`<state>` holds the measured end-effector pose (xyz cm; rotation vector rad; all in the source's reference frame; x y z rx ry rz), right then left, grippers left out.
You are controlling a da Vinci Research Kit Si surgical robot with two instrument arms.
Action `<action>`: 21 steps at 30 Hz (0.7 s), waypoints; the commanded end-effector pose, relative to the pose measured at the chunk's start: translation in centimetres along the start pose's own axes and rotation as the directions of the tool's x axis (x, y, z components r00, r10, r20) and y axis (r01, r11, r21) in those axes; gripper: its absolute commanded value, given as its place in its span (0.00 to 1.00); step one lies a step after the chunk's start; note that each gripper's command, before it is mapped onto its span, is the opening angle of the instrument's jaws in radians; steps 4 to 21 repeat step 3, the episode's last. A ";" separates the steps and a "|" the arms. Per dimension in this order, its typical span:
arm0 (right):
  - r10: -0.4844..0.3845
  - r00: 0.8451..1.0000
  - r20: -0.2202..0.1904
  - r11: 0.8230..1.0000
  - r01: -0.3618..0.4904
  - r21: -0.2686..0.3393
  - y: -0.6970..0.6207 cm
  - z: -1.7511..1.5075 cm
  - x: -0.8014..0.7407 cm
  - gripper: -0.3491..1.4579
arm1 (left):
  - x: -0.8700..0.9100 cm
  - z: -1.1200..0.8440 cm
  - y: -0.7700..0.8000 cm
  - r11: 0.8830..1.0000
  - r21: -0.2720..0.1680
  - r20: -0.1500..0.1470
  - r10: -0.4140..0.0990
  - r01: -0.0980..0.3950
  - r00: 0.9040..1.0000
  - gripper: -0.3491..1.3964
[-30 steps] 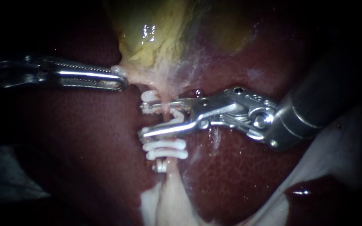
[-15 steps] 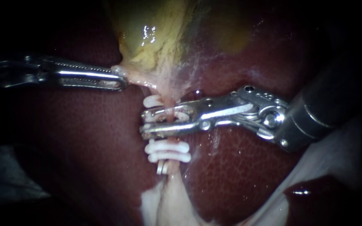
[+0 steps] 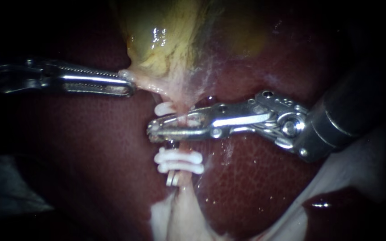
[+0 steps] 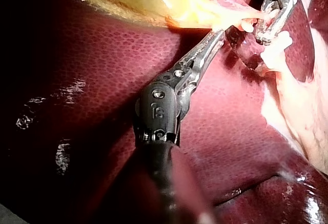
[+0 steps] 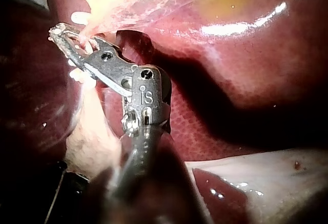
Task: Clipping third clip right tube
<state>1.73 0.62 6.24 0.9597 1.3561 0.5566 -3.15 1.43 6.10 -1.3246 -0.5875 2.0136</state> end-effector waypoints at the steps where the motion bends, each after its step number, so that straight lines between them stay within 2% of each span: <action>1: -0.001 1.000 0.000 1.000 0.001 0.000 0.01 -0.01 -0.01 0.00 | 0.00 0.00 0.00 1.000 0.000 0.000 0.000 0.000 1.000 0.00; 21: -0.001 1.000 -0.001 1.000 0.001 -0.003 0.01 -0.01 -0.01 0.00 | 0.00 0.00 0.00 1.000 0.000 0.000 0.000 0.000 1.000 0.00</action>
